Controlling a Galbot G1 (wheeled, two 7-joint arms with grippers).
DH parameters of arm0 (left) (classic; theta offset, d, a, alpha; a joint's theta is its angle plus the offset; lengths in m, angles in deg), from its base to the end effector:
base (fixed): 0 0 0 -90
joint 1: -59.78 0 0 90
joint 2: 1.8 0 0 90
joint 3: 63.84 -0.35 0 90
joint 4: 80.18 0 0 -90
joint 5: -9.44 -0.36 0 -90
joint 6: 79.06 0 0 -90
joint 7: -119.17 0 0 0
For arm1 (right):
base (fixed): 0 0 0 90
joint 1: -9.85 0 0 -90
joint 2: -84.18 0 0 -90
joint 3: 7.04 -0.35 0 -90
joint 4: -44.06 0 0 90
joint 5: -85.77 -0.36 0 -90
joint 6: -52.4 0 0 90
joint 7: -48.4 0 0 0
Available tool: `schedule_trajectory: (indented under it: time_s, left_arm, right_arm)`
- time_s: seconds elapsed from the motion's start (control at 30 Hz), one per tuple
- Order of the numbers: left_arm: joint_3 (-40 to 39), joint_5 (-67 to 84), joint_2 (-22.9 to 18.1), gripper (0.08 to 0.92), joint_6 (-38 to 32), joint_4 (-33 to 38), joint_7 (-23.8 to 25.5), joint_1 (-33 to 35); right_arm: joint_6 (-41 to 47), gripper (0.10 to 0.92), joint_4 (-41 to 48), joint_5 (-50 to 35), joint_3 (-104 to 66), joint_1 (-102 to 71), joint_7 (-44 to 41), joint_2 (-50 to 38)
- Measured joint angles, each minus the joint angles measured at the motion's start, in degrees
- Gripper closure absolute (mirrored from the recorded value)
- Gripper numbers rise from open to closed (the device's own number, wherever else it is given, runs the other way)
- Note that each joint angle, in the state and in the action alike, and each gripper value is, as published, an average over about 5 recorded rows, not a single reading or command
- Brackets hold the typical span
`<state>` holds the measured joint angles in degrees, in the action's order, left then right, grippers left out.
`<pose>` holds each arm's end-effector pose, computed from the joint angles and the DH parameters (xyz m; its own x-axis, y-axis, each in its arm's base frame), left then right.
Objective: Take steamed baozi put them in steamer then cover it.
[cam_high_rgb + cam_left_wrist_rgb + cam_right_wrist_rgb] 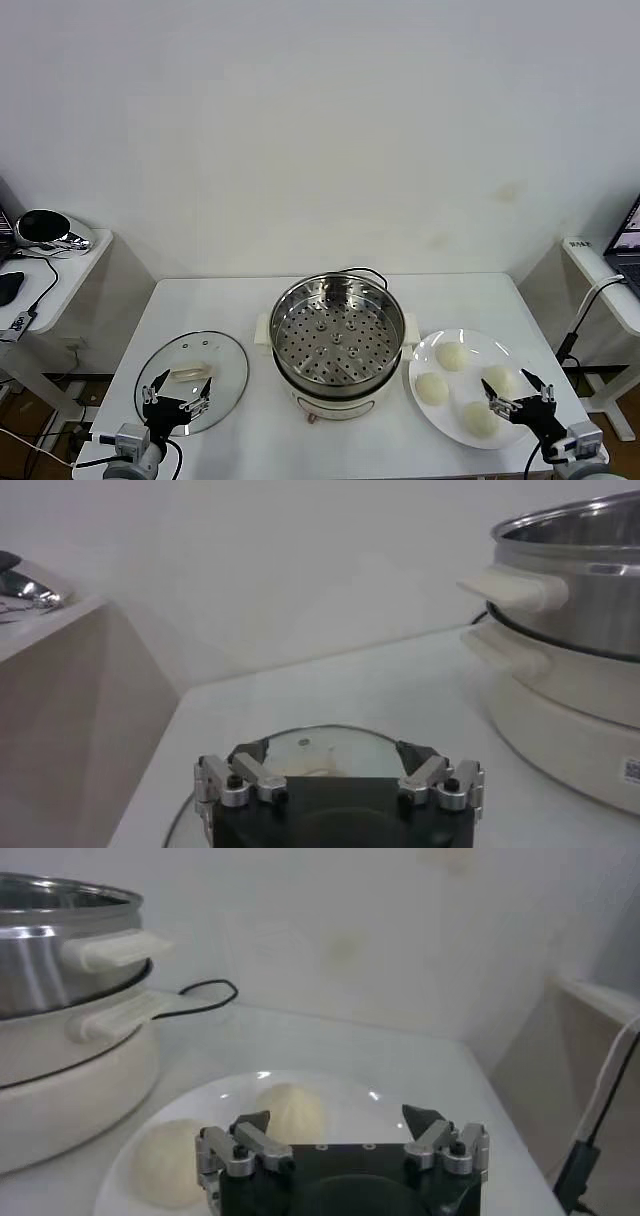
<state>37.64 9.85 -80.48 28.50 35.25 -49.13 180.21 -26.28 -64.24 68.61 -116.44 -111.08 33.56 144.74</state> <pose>0.1841 0.1018 -0.3156 -0.9207 0.0343 0.3887 0.1144 0.9761 0.1848 0.1992 -0.2153 -0.2949 -0.9356 -0.0740 0.3453 -0.1577 0.9625 -0.2208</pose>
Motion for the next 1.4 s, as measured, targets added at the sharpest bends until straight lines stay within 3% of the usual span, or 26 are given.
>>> schedule_trajectory:
  time_s: [0.23, 0.53, 0.8, 1.1, 1.4]
  left_arm:
    - [0.0, -0.5, -0.3, 0.177, 0.0, 0.7, 0.1, 0.5]
    - [0.7, -0.7, -0.8, 0.177, 0.1, 2.6, 0.8, 1.5]
    - [1.6, 0.5, -1.6, 0.177, 1.3, 5.5, 1.0, 2.7]
    - [1.7, 0.5, -2.7, 0.177, 1.7, 7.8, 1.1, 4.0]
    - [1.4, -0.5, -3.5, 0.177, 1.6, 8.5, 1.0, 5.4]
  right_arm:
    - [2.8, 0.203, 0.6, 7.0, -0.3, 5.1, -7.4, -5.9]
    - [3.4, 0.203, 4.9, 21.5, 4.0, 16.7, -27.5, -18.8]
    - [1.4, 0.203, 10.2, 30.9, 18.6, 32.7, -43.4, -27.4]
    - [-2.4, 0.203, 18.7, 39.2, 38.6, 51.3, -52.8, -27.5]
    - [-4.2, 0.203, 25.7, 43.8, 50.6, 60.6, -56.7, -23.0]
